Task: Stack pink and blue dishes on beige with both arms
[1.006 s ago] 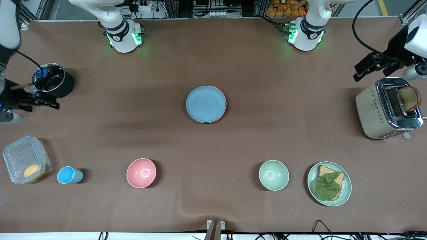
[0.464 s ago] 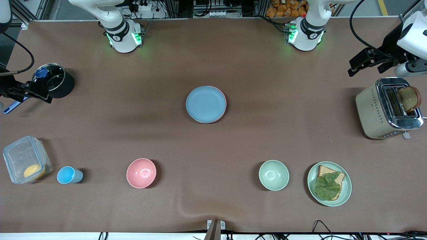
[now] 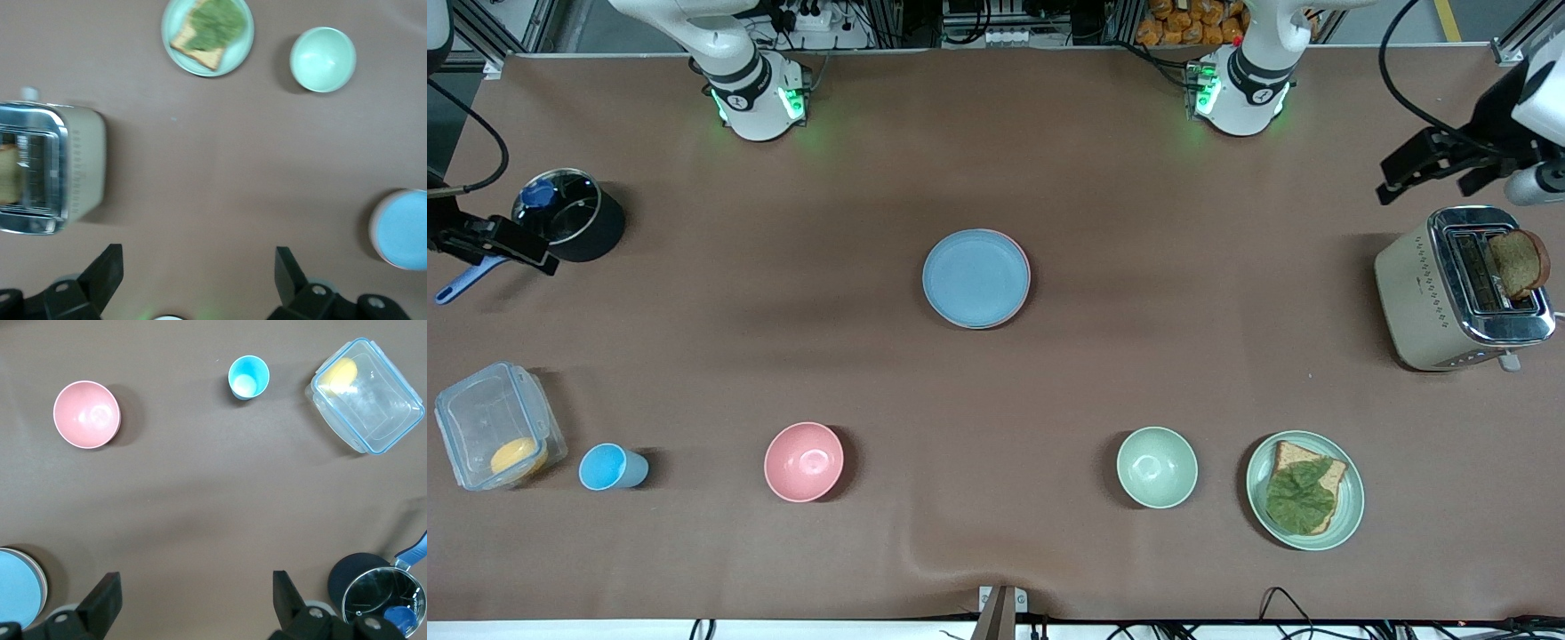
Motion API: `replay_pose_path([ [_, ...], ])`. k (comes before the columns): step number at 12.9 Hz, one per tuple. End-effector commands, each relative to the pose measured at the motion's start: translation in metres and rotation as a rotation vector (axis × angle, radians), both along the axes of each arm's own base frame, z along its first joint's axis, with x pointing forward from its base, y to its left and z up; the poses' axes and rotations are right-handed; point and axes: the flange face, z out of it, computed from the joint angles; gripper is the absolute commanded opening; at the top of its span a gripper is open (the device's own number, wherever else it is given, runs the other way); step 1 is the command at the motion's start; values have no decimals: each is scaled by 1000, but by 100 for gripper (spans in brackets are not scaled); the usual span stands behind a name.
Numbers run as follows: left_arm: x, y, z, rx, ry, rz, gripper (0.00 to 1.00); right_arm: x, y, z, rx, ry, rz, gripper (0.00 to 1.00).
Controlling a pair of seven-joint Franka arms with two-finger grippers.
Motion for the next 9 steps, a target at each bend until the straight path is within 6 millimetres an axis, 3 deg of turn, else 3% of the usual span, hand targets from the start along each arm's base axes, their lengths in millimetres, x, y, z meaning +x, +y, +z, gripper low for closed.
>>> replay_pose_path([
  [1, 1, 1, 6, 61, -7, -27, 100, -6, 4, 5, -18, 11, -9, 100],
  [9, 7, -1, -7, -7, 27, -80, 100, -6, 12, 6, -17, 16, 1, 100],
])
